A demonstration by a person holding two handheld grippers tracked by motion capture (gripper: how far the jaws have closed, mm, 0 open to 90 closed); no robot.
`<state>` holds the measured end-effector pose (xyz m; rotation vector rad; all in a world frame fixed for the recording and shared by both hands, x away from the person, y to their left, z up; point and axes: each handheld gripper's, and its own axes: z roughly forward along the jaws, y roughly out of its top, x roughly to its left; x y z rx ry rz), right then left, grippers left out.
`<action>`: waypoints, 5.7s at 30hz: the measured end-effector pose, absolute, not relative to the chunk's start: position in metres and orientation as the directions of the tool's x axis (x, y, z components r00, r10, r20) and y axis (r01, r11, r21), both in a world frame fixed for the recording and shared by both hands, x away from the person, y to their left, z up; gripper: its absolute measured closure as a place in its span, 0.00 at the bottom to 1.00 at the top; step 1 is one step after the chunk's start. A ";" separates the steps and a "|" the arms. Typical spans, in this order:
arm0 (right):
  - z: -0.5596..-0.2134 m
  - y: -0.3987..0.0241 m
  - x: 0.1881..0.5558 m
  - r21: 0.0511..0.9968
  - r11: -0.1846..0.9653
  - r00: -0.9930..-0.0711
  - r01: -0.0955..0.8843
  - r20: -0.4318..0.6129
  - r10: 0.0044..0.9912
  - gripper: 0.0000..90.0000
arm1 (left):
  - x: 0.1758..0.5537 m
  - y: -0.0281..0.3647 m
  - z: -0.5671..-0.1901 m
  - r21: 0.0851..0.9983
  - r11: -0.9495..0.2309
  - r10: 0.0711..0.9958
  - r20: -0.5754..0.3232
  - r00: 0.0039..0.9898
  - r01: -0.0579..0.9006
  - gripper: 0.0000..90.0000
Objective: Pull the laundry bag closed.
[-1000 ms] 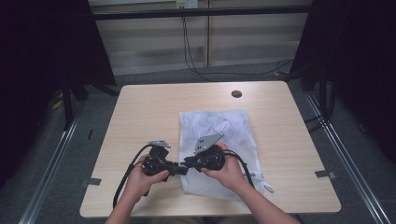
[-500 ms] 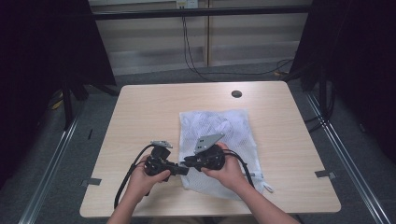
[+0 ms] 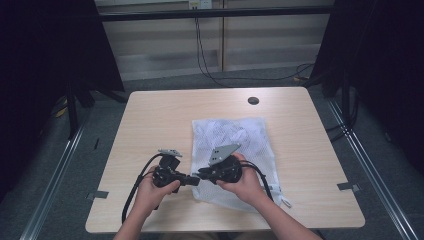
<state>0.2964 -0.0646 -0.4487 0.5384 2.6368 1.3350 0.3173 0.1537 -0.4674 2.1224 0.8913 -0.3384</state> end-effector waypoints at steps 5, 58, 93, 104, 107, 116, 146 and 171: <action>-0.450 -0.066 0.296 0.794 0.554 -0.927 0.249 0.030 0.374 0.92 | 0.317 0.153 -0.467 0.570 -0.437 0.494 -0.494 0.715 0.696 0.96; -0.452 -0.083 0.298 0.801 0.510 -0.911 0.313 0.100 0.401 0.91 | 0.318 0.162 -0.464 0.561 -0.395 0.516 -0.520 0.681 0.728 0.96; -0.456 -0.077 0.301 0.797 0.502 -0.909 0.335 0.133 0.395 0.91 | 0.317 0.162 -0.463 0.567 -0.416 0.501 -0.510 0.700 0.711 0.96; -0.452 -0.089 0.299 0.790 0.517 -0.911 0.328 0.119 0.396 0.92 | 0.316 0.164 -0.463 0.564 -0.395 0.519 -0.515 0.682 0.726 0.96; -0.450 -0.093 0.299 0.791 0.516 -0.909 0.329 0.117 0.401 0.92 | 0.317 0.164 -0.462 0.563 -0.395 0.511 -0.522 0.683 0.726 0.96; -0.452 -0.094 0.298 0.790 0.518 -0.909 0.329 0.115 0.401 0.92 | 0.317 0.165 -0.463 0.555 -0.398 0.531 -0.510 0.677 0.731 0.96; -0.451 -0.101 0.299 0.792 0.513 -0.907 0.332 0.119 0.403 0.92 | 0.319 0.167 -0.463 0.544 -0.388 0.528 -0.531 0.663 0.744 0.96; -0.453 -0.100 0.298 0.798 0.512 -0.913 0.318 0.112 0.392 0.92 | 0.321 0.171 -0.462 0.539 -0.381 0.539 -0.531 0.654 0.751 0.96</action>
